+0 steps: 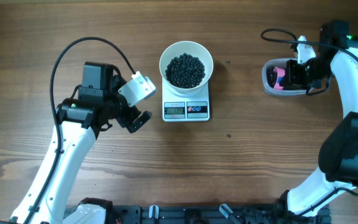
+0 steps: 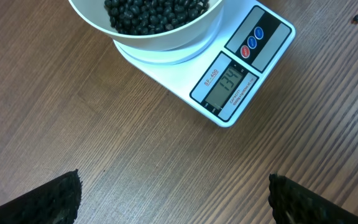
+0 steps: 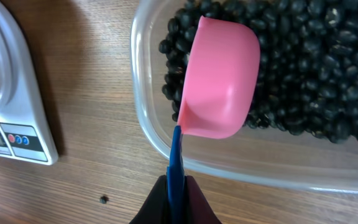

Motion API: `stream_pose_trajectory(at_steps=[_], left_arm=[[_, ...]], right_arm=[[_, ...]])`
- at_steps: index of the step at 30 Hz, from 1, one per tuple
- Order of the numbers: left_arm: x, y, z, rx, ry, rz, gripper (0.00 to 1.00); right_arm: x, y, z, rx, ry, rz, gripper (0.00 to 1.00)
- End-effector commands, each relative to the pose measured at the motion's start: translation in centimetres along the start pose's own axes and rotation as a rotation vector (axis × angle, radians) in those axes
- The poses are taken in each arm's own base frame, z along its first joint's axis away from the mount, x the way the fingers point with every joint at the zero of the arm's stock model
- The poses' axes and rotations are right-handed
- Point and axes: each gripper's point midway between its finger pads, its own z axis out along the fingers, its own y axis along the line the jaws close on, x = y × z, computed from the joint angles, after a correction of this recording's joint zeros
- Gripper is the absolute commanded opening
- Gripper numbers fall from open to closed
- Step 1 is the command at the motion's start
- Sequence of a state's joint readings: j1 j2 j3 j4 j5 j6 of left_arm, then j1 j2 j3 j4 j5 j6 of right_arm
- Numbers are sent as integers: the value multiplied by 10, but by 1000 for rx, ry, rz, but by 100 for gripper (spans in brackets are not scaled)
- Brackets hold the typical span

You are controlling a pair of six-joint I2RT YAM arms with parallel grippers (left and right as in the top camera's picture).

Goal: Scoop item into bowl and weigh 150g on scale
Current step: 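Dip the pink scoop into the black beans and lift it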

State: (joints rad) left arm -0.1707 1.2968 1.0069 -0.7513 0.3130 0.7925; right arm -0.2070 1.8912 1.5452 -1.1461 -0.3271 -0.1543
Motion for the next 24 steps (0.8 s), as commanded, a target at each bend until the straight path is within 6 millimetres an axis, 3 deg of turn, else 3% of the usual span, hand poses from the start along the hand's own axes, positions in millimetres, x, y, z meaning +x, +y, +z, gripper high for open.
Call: stream_pose_trajectory(at_steps=[1,9,18,24], left_arm=[[1,-3,2,16,-7,9,100],[1,-3,2,16,-7,9,100],[1,-3,2,16,-7,9,100],[1,-3,2,16,-7,9,100]], right_arm=[[-2,19,8,-125,0,6,4],[3,-16,-6,-144,-22,112,4],[0,-47,-43,-362,-183,185,4],[2,-45,-61,-493,-244,206,4]])
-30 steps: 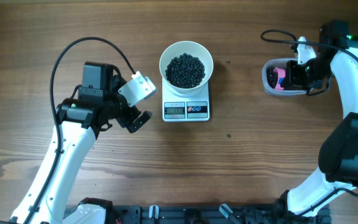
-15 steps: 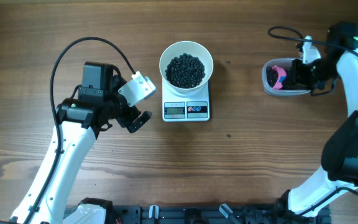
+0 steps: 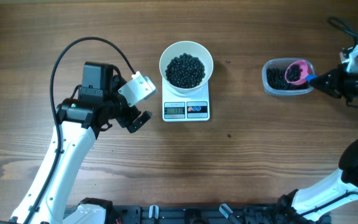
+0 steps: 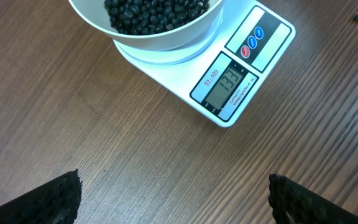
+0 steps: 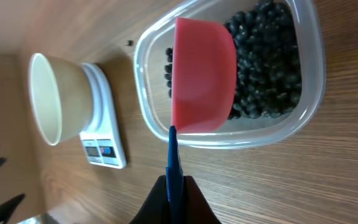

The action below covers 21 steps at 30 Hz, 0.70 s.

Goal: Scoop item into bowl and weigh 150g on scale
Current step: 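Dip the pink scoop into the black beans and lift it, then carry the scoop over the white bowl and tip beans in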

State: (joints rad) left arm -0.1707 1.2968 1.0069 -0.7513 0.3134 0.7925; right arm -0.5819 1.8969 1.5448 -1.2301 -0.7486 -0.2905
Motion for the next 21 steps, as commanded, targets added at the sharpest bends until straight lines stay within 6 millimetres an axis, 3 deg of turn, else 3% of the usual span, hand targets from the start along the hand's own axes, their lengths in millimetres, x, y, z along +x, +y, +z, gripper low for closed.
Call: stream_pose_trajectory(at_steps=[1,8,14,15,21], left_arm=[[1,-3,2,16,-7,9,100],[1,-3,2,16,-7,9,100],[1,-3,2,16,-7,9,100],[1,-3,2,16,-7,9,100],[1,-3,2,16,-7,9,100]], right_arm=[[-3,22,1,-160,-28,-18,4],[-6,65,11,-296,-18,-58,4],[-18,140,34,-316,32,-200,4],[-20,161,39,-320,40,-241,4],[-9,219,65,-253,91,-362,4]])
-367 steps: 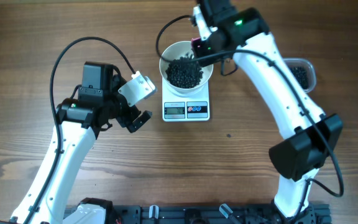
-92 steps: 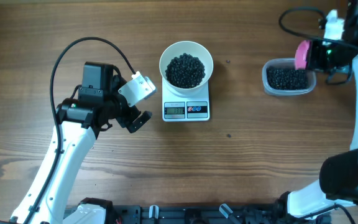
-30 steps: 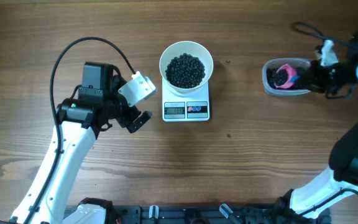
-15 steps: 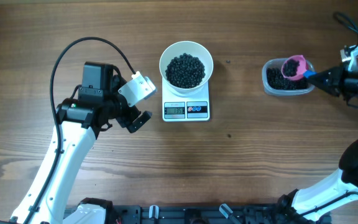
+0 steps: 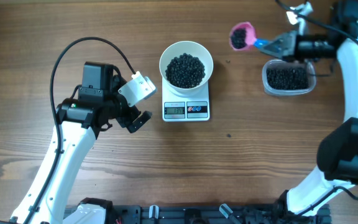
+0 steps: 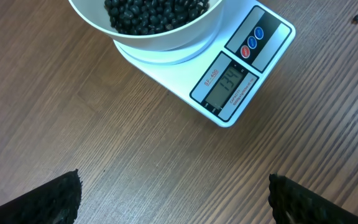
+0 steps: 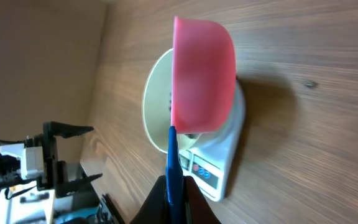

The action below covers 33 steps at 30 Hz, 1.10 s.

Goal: Scoop item into bowl and weigh 150g on scale
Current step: 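Carry the scoop over the white bowl and tip beans in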

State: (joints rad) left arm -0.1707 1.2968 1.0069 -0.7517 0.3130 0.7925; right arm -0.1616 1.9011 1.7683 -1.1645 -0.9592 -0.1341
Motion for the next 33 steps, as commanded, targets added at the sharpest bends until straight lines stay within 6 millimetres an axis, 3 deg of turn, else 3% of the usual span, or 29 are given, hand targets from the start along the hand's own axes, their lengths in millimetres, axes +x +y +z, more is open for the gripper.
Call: stream_pose_trajectory(at_steps=[1,5,8,13,23,27,33], left_arm=[[1,-3,2,16,-7,10,100],[1,-3,2,16,-7,10,100],[1,-3,2,16,-7,10,100],[1,-3,2,16,-7,10,100],[1,-3,2,16,-7,10,100],[1,-3,2,16,-7,10,100],[1,-3,2,16,-7,10,100]], right_arm=[[-5,29,22,23,39,-43,4],[10,48,56,95,119,-77,4],[24,48,83,257,173,-134,4],[33,53,110,451,195,-282,4],[28,54,115,907,143,-570,4],[24,67,121,942,140,-704,4],[21,70,123,942,120,-713,4]])
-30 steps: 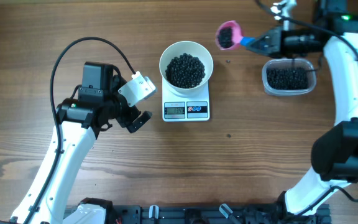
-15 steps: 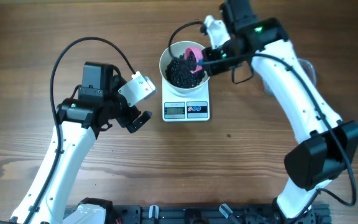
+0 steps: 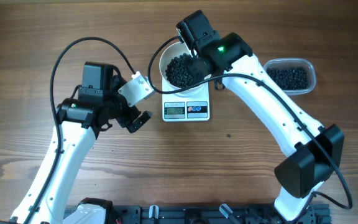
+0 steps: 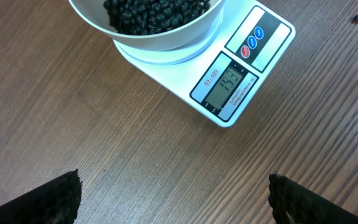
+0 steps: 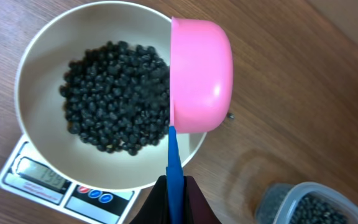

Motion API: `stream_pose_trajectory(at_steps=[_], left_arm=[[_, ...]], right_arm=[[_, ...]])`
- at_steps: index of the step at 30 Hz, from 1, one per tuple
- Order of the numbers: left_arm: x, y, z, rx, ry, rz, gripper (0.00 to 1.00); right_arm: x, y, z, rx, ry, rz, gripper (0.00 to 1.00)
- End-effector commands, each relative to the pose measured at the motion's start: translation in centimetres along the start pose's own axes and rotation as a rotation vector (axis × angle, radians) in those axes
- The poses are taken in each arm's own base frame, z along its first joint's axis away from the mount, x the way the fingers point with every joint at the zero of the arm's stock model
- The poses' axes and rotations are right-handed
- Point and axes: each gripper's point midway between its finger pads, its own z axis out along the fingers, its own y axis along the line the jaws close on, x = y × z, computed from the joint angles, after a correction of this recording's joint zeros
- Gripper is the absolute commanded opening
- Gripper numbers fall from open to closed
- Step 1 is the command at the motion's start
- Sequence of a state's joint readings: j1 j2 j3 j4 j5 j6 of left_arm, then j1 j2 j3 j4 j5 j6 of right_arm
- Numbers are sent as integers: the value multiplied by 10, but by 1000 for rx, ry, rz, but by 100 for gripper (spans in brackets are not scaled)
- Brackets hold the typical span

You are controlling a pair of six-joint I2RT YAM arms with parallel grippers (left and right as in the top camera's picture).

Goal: Scoop item into bowl and weigh 150g on scale
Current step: 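Carry the scoop over the white bowl and tip beans in, then lift the scoop away from the bowl toward the tub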

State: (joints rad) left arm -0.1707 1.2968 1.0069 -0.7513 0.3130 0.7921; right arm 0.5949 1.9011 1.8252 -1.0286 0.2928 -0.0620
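Observation:
A white bowl (image 5: pixel 33 134) of black beans sits on the white scale (image 3: pixel 186 111). My right gripper (image 5: pixel 174 193) is shut on the blue handle (image 5: pixel 173 152) of a pink scoop (image 5: pixel 201 74). The scoop lies tipped on its side over the bowl's right rim, underside toward the camera. In the overhead view my right wrist hides the scoop. The scale display (image 4: pixel 224 86) shows a number near 150, its digits unclear. My left gripper (image 4: pixel 173 199) is open just above the table, short of the scale, with nothing between its fingers.
A clear tub (image 3: pixel 312 65) of black beans stands right of the scale, also at the corner of the right wrist view (image 5: pixel 297 208). My right arm (image 3: pixel 272 118) reaches across the table's right half. A stray bean (image 3: pixel 228 135) lies in front of the scale.
The scoop, then loaded with beans in the air to the right of the bowl, is now tipped over the bowl. The scale reading rose from 134 to around 150. The left arm stayed put.
My right gripper held the scoop down in the bean tub, with 134 on the scale. Then the scoop was filled at the tub, then in the air near the bowl. Now it is tipped over the bowl and the reading is higher.

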Motion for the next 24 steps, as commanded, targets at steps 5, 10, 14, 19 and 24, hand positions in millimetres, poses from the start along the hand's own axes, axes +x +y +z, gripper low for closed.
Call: stream_pose_trajectory(at_steps=[5,10,14,19,24], left_arm=[[1,-3,2,16,-7,10,100],[1,-3,2,16,-7,10,100],[1,-3,2,16,-7,10,100],[1,-3,2,16,-7,10,100],[1,-3,2,16,-7,10,100]], right_arm=[[-12,-5,-2,6,-36,9,4],[-12,-28,-11,-79,-65,140,4],[-5,-86,-39,-130,-131,306,4],[37,-153,-59,-106,-104,469,4],[100,-198,-57,-54,48,614,4]])
